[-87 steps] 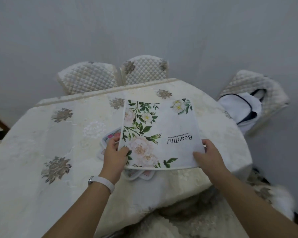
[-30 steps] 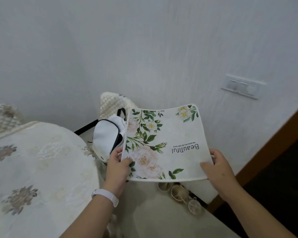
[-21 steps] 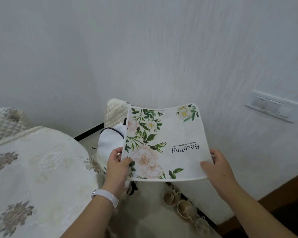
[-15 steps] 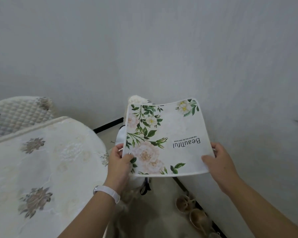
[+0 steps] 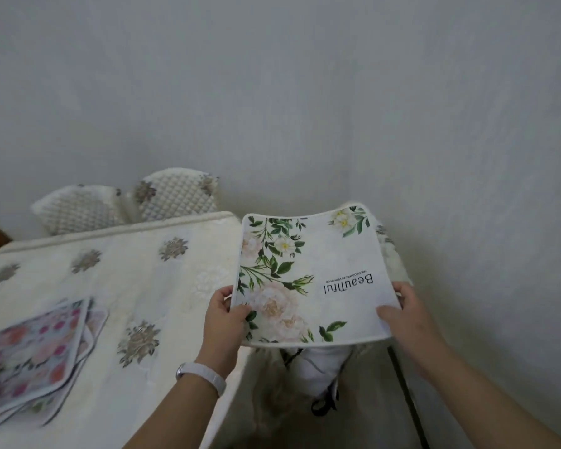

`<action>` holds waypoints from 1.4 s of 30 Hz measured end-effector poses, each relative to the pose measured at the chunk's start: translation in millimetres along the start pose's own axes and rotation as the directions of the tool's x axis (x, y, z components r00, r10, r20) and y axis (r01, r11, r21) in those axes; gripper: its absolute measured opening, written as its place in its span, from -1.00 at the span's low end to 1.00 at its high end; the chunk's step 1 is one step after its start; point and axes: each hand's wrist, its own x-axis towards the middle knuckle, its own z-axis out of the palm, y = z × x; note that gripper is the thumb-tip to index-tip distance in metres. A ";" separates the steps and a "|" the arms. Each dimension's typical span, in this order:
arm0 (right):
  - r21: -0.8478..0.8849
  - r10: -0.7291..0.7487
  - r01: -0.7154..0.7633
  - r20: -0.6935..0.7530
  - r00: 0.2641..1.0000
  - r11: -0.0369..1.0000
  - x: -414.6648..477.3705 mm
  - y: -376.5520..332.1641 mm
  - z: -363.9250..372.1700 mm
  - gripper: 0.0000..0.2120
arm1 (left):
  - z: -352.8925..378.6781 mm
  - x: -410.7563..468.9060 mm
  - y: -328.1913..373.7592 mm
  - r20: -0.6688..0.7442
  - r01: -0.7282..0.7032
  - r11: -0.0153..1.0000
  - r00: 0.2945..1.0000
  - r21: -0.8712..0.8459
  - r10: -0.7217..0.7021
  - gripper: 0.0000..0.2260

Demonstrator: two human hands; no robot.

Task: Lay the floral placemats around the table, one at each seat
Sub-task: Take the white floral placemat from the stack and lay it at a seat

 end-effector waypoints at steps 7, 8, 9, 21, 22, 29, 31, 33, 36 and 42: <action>-0.017 0.018 -0.014 0.271 0.962 1.000 51.8 -8.1 61.8 -0.70 | -46.7 -1.5 0.1 -0.283 0.015 0.999 0.959 -0.044 -0.027 -0.69; -0.031 0.021 -0.012 0.310 0.950 0.999 57.5 -9.0 75.4 -0.70 | -56.0 -2.0 -0.7 -0.327 0.013 0.998 0.945 -0.056 -0.030 -0.68; -0.042 0.022 -0.008 0.354 0.935 0.999 62.0 -12.6 89.2 -0.71 | -65.0 -2.0 -2.7 -0.358 0.009 0.998 0.933 -0.062 -0.031 -0.68; -0.133 0.142 -0.081 0.550 0.823 0.988 97.3 -27.5 226.5 -0.69 | -152.9 40.2 -30.3 -0.550 0.066 0.977 0.818 -0.204 -0.170 -0.66; -0.147 0.153 -0.085 0.548 0.822 0.985 102.0 -27.6 235.8 -0.70 | -158.7 51.7 -32.6 -0.542 0.078 0.977 0.822 -0.201 -0.177 -0.66; -0.246 0.198 -0.079 0.509 0.838 0.966 147.5 -27.6 305.5 -0.72 | -193.5 137.5 -60.4 -0.499 0.107 0.971 0.843 -0.213 -0.202 -0.69; -0.260 0.228 -0.112 0.470 0.853 0.959 152.0 -19.1 320.3 -0.72 | -200.4 157.6 -71.8 -0.483 0.131 0.968 0.847 -0.213 -0.221 -0.68; -0.277 0.262 -0.147 0.443 0.857 0.949 155.0 -5.9 331.9 -0.70 | -205.6 175.1 -83.4 -0.475 0.165 0.964 0.845 -0.207 -0.246 -0.66; -0.327 0.315 -0.190 0.389 0.866 0.926 159.9 13.3 341.9 -0.69 | -203.7 191.6 -97.6 -0.462 0.218 0.957 0.840 -0.193 -0.285 -0.68; -0.374 0.338 -0.203 0.342 0.877 0.905 175.1 37.2 352.4 -0.72 | -196.3 216.2 -116.2 -0.442 0.284 0.934 0.825 -0.217 -0.353 -0.72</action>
